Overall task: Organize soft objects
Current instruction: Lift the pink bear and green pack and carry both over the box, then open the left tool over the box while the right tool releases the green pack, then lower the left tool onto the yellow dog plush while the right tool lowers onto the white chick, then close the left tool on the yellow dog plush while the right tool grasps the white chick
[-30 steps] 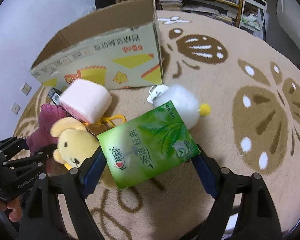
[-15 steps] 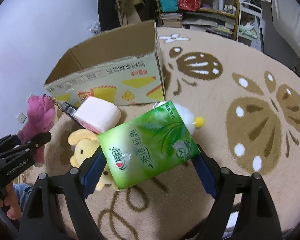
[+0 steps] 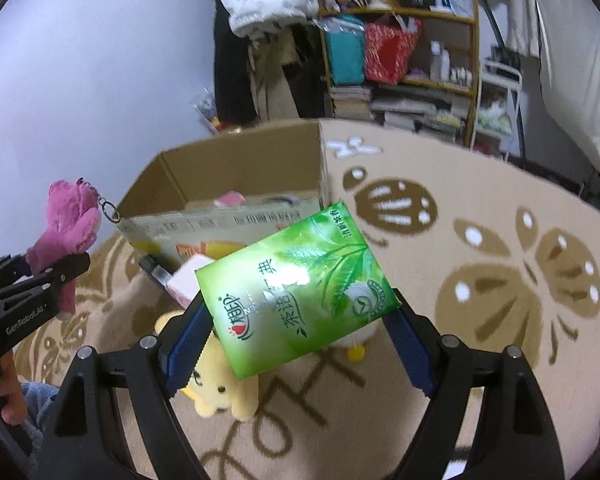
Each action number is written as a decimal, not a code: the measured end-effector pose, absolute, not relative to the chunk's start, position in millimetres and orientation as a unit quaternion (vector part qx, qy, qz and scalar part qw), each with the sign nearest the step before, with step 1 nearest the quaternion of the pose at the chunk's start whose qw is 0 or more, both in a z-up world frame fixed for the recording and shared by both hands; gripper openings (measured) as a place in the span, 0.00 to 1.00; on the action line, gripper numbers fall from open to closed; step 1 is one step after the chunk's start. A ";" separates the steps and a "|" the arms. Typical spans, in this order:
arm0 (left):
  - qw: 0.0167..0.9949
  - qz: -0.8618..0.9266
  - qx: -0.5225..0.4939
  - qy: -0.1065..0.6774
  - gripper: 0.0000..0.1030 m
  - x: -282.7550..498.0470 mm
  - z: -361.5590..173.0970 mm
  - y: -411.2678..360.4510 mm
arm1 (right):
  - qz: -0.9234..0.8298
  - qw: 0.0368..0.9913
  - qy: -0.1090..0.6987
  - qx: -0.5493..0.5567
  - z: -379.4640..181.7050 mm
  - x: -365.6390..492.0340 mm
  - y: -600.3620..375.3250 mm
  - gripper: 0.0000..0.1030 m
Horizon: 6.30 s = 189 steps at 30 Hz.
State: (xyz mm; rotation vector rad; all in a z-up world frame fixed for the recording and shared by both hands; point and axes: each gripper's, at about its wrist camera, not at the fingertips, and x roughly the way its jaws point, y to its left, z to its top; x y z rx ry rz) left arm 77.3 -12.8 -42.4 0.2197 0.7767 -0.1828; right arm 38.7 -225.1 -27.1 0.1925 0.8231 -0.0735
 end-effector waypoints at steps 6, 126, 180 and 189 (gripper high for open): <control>0.929 -0.086 0.103 0.346 0.43 79.5 -25.6 -10.0 | -0.019 0.924 0.372 0.088 -15.6 45.8 -222.6 0.85; 0.914 -0.086 0.088 0.386 1.00 113.8 -34.7 -16.2 | -0.007 0.929 0.343 0.136 -9.3 89.1 -257.3 1.00; 0.798 -0.194 0.133 0.555 1.00 103.8 -150.2 -106.9 | -0.044 0.811 0.546 0.208 -132.2 95.9 -273.5 0.75; 0.793 -0.202 0.141 0.557 1.00 96.6 -158.7 -120.3 | -0.047 0.808 0.553 0.196 -136.2 97.9 -272.4 0.72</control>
